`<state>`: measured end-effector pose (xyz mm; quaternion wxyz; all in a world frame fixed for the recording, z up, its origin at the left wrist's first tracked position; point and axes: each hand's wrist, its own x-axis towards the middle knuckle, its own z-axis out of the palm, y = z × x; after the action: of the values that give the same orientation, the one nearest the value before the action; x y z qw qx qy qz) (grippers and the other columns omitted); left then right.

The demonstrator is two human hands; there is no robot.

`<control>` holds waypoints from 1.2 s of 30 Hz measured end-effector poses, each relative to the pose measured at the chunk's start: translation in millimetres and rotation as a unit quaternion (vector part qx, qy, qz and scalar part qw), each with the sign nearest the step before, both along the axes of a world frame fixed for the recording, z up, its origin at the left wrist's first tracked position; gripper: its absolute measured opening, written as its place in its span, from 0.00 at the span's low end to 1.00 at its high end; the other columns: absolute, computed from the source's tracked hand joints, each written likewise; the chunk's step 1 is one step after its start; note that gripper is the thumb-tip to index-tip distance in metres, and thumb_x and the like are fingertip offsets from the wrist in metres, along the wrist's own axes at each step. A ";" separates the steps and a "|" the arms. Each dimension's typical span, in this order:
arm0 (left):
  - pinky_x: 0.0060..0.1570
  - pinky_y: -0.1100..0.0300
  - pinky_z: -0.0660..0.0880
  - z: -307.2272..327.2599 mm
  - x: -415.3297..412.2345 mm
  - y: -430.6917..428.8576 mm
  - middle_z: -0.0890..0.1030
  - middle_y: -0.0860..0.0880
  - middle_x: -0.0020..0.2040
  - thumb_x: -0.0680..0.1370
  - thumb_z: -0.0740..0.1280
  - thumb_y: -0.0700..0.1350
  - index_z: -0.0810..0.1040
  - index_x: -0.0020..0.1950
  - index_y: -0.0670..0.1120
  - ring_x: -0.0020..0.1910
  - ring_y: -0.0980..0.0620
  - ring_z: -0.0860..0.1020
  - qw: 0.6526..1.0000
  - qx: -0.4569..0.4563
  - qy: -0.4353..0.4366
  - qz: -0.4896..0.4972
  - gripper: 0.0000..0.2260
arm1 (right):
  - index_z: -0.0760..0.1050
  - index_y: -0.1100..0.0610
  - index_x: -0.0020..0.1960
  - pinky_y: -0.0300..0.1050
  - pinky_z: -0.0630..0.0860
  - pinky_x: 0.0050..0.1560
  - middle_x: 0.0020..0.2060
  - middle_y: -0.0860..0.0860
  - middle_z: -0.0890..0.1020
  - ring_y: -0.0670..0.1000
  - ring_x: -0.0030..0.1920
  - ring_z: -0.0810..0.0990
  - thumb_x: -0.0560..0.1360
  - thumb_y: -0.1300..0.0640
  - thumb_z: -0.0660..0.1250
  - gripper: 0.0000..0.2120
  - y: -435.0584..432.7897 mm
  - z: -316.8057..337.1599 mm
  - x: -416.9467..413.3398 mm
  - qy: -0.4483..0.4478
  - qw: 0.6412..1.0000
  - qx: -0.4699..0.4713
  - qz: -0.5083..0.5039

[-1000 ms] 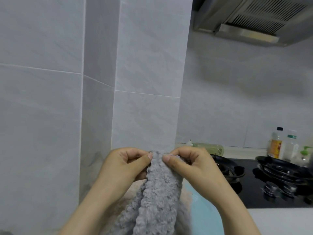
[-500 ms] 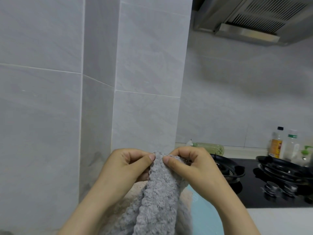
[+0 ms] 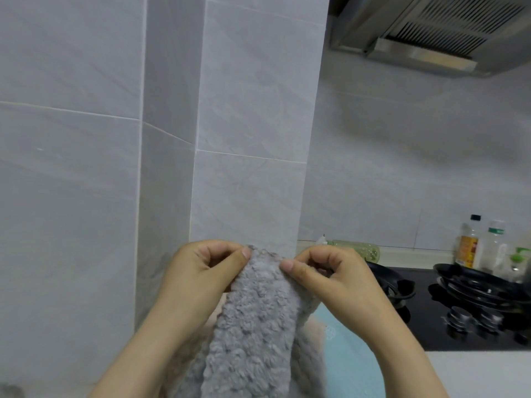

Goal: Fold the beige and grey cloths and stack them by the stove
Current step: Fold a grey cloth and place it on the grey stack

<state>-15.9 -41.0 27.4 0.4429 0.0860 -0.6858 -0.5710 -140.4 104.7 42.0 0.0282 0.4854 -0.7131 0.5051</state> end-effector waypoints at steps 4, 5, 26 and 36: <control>0.44 0.52 0.74 -3.4 2.6 -14.6 0.84 0.43 0.38 0.74 0.70 0.47 0.84 0.41 0.47 0.37 0.49 0.79 0.997 -0.035 0.023 0.070 0.06 | 0.81 0.51 0.35 0.39 0.71 0.34 0.30 0.48 0.80 0.41 0.29 0.73 0.71 0.43 0.71 0.13 5.8 1.0 -4.8 0.028 0.999 -0.006 -0.018; 0.43 0.52 0.74 -4.2 2.4 -15.9 0.83 0.41 0.39 0.74 0.70 0.50 0.83 0.41 0.48 0.37 0.49 0.78 0.995 -0.046 0.027 0.080 0.06 | 0.81 0.50 0.35 0.38 0.71 0.35 0.30 0.47 0.80 0.41 0.30 0.74 0.71 0.44 0.71 0.12 5.7 0.6 -5.3 0.042 0.999 -0.009 -0.020; 0.40 0.44 0.76 -3.8 -2.4 -1.7 0.81 0.43 0.38 0.69 0.63 0.62 0.81 0.44 0.57 0.38 0.41 0.78 0.979 -0.163 0.065 0.104 0.13 | 0.76 0.41 0.48 0.31 0.67 0.48 0.47 0.37 0.77 0.37 0.52 0.73 0.65 0.31 0.63 0.18 4.9 5.4 3.3 0.162 0.982 -0.023 -0.095; 0.45 0.47 0.78 -6.5 -11.8 16.1 0.84 0.51 0.39 0.70 0.70 0.51 0.82 0.43 0.54 0.41 0.46 0.81 0.987 -0.140 0.066 0.047 0.04 | 0.82 0.43 0.49 0.32 0.74 0.48 0.46 0.37 0.83 0.35 0.51 0.79 0.73 0.47 0.71 0.05 -1.8 3.3 9.7 0.087 0.995 -0.047 -0.006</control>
<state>-27.7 -24.9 20.9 0.5215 0.0176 -0.7232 -0.4525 -130.6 102.9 45.3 0.1162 0.5216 -0.6862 0.4935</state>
